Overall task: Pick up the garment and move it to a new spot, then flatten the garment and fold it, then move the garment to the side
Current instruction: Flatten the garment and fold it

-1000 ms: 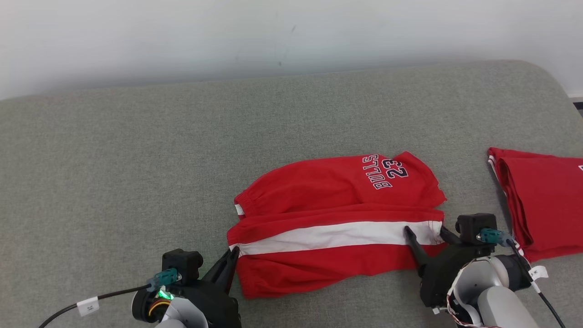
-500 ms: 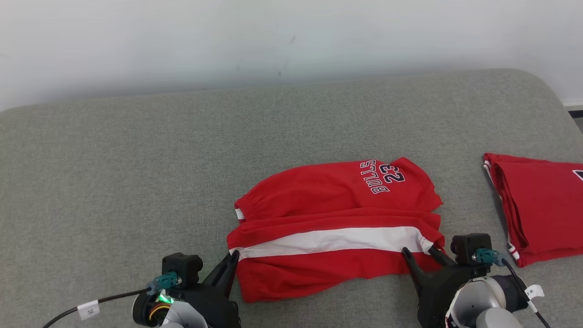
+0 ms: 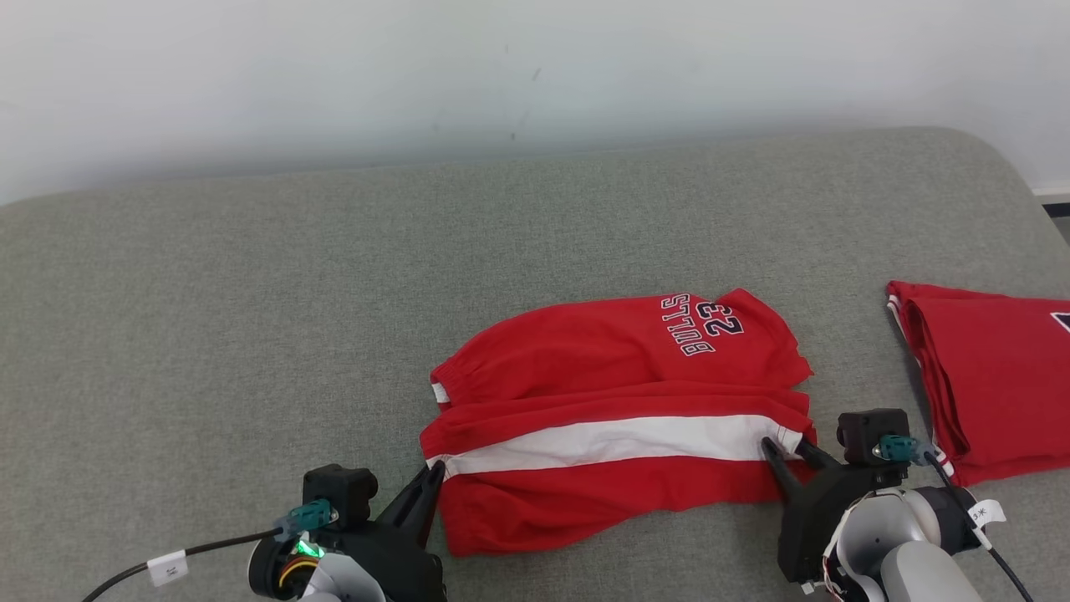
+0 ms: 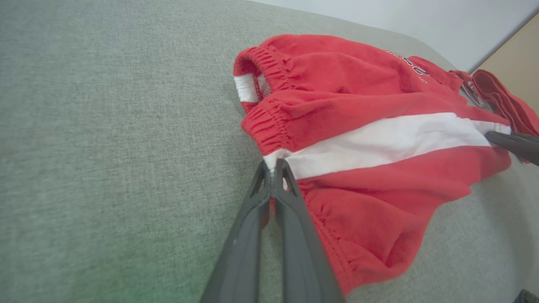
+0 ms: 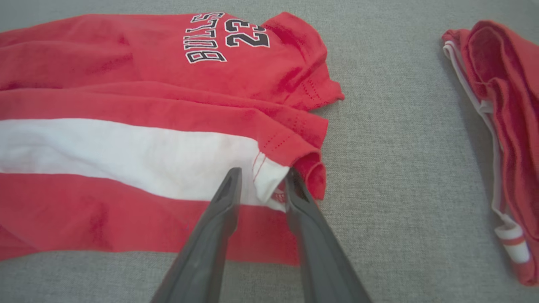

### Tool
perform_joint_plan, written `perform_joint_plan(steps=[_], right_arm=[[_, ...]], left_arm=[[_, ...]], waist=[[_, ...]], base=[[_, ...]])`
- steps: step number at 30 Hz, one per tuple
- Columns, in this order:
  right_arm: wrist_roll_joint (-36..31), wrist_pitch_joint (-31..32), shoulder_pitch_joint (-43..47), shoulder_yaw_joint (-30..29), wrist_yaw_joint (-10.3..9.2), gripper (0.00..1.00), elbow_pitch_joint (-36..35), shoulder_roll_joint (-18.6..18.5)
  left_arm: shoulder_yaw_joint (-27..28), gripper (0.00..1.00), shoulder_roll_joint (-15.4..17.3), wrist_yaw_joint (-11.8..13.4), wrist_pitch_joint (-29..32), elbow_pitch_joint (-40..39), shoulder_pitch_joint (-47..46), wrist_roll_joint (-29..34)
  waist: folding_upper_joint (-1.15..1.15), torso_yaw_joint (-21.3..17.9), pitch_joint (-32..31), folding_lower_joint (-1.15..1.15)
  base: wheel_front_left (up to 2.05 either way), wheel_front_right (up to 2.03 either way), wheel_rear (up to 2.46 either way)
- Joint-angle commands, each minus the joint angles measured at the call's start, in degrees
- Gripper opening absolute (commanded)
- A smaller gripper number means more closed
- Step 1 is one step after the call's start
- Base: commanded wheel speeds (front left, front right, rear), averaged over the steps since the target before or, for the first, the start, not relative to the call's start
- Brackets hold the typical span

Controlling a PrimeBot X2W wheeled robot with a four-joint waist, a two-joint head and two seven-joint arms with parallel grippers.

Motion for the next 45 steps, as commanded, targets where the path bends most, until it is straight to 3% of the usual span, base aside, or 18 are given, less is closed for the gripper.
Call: perform_joint_plan(steps=[1, 2, 4, 5, 14, 26, 35, 45], right_arm=[[-0.52, -0.3, -0.66, -0.29, -0.11, 0.49, 0.52, 0.04], [-0.72, -0.24, -0.88, -0.46, -0.11, 0.46, 0.95, 0.13], [-1.25, 0.1, -1.09, -0.81, -0.11, 0.28, 1.55, 0.23], [-1.42, 0.21, -1.1, -0.95, -0.12, 0.0, 1.74, 0.31], [1.95, -0.67, 1.22, -2.38, -0.11, 0.0, -1.89, 1.08], [13.06, -5.68, 1.37, -5.47, -0.11, 0.0, -18.43, 1.24], [11.48, -8.83, -3.04, -4.55, -0.11, 0.0, -25.23, -1.82], [8.31, -12.72, -9.96, -2.96, -0.11, 0.0, -25.81, -4.16]], left_arm=[[-0.11, 0.0, -0.04, 0.23, 0.06, -0.12, -0.33, -0.38], [-0.17, 0.0, -0.08, 0.23, 0.08, -0.12, -0.39, -0.46], [-0.25, 0.0, -0.09, 0.23, 0.03, -0.13, -0.47, -0.6], [-0.26, 0.0, -0.06, 0.23, -0.03, -0.12, -0.51, -0.68], [1.48, 0.0, -0.07, 0.4, -2.74, -1.73, -0.17, -2.32], [4.86, 0.0, 0.46, 0.1, -5.95, -12.61, -2.62, -6.24], [6.27, 0.0, 2.35, -0.02, -3.33, -19.44, -6.9, -9.29], [7.02, 0.0, 3.74, 0.11, -2.15, -21.4, -11.52, -10.73]], waist=[[0.0, 0.13, 0.08, 0.0], [0.0, 0.2, 0.11, 0.0], [0.0, 0.33, 0.16, 0.0], [0.0, 0.38, 0.16, 0.0], [0.0, 0.22, -0.66, 0.0], [0.0, -0.11, -1.92, 0.0], [0.0, -0.51, -2.42, 0.0], [0.0, -1.0, -3.09, 0.0]], base=[[0.0, 0.0, 0.0], [0.0, 0.0, 0.0], [0.0, 0.0, 0.0], [0.0, 0.0, 0.0], [0.0, 0.0, 0.0], [0.0, 0.0, 0.0], [0.0, 0.0, 0.0], [0.0, 0.0, 0.0]])
